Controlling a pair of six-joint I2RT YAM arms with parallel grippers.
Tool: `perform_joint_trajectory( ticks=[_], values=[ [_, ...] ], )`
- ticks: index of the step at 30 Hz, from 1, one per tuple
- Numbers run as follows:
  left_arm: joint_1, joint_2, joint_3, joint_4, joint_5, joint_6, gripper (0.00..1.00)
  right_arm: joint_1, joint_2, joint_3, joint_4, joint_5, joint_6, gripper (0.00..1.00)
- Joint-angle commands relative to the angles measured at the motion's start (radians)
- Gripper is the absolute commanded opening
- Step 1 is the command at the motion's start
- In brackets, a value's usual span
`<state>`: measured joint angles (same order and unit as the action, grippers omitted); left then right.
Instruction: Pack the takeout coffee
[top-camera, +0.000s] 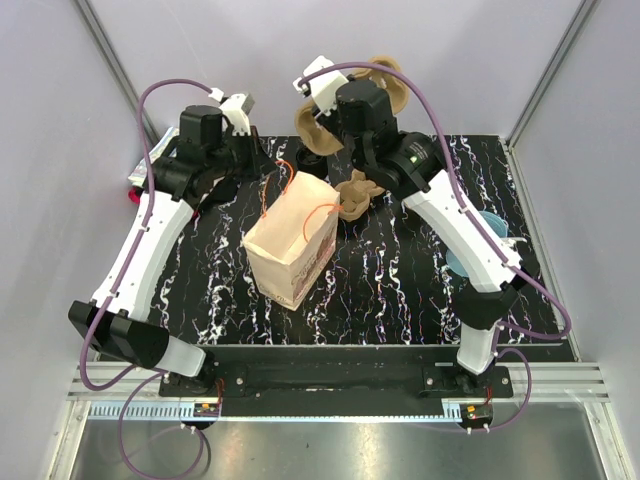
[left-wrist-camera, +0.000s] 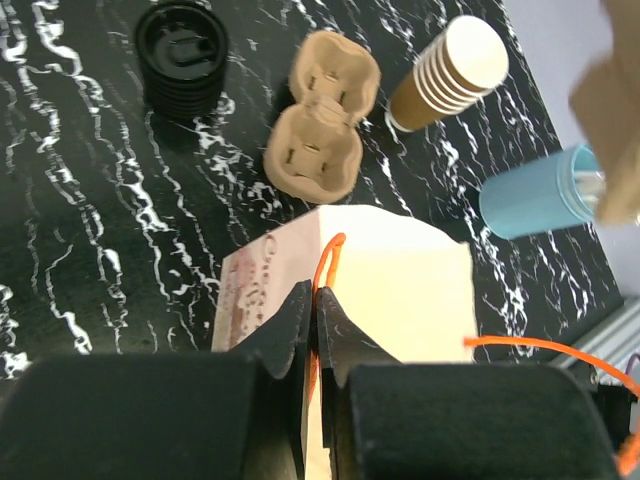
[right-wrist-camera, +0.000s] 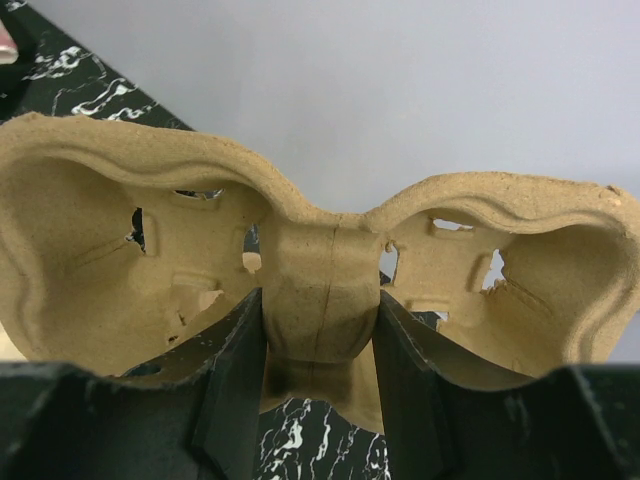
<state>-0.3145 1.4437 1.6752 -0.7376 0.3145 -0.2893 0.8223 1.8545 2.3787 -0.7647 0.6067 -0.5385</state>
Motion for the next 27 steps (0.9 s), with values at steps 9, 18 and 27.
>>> perform_joint_trajectory(
  ticks=[9, 18, 27],
  values=[
    [0.046, -0.043, -0.02, 0.064, -0.022, -0.045, 0.06, 0.132, -0.001, -0.091, -0.025, 0.038, 0.014, 0.49],
    [0.058, -0.049, -0.028, 0.069, -0.043, -0.048, 0.06, 0.228, -0.012, -0.197, -0.028, 0.079, -0.018, 0.49],
    [0.069, -0.057, -0.023, 0.07, -0.086, -0.045, 0.06, 0.301, -0.029, -0.294, -0.064, 0.076, -0.011, 0.49]
  ],
)
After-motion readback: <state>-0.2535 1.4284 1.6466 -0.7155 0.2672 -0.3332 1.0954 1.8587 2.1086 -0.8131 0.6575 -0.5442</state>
